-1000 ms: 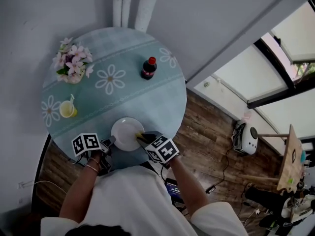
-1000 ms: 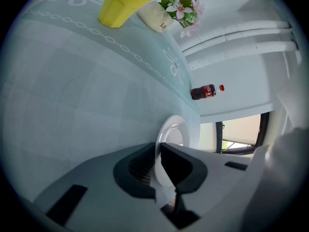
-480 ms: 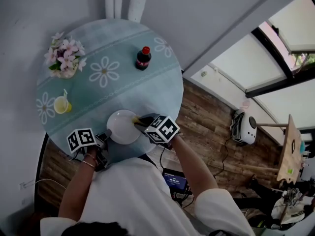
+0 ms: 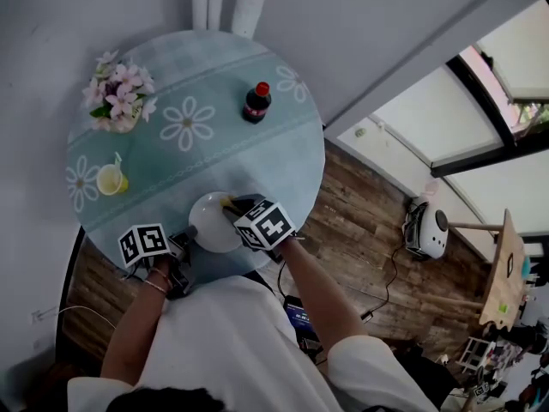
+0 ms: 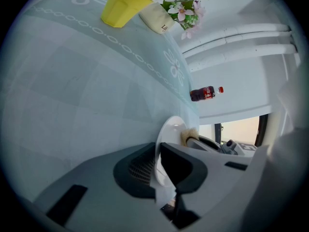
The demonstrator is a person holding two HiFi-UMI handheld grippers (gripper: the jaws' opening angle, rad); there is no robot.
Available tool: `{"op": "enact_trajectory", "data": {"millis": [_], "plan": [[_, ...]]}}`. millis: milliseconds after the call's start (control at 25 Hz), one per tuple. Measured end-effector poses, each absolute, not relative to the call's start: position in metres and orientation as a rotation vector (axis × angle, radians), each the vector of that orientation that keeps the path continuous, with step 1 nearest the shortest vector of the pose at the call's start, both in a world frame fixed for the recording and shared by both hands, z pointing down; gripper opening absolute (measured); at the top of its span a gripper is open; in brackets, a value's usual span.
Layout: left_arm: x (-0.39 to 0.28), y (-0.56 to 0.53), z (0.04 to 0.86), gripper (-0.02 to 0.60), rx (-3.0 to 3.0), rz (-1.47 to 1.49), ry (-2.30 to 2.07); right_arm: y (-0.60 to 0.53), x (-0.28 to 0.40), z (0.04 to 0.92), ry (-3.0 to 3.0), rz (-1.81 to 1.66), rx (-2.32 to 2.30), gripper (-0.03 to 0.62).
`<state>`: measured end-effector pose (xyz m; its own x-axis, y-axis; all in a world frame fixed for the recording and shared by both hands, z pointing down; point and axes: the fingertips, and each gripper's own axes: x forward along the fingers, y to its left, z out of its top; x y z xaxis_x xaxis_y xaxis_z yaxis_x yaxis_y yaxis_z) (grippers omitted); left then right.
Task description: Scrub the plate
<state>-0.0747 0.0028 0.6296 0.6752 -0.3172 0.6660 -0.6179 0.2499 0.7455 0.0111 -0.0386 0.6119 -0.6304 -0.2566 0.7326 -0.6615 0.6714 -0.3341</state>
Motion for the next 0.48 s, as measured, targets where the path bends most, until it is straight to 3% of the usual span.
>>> {"op": "enact_trajectory", "data": {"millis": [480], "plan": [[-0.074, 0.003, 0.630, 0.038, 1.350, 0.241, -0.857, 0.015, -0.046, 0.614, -2.225, 0.749, 0.476, 0.064]]}}
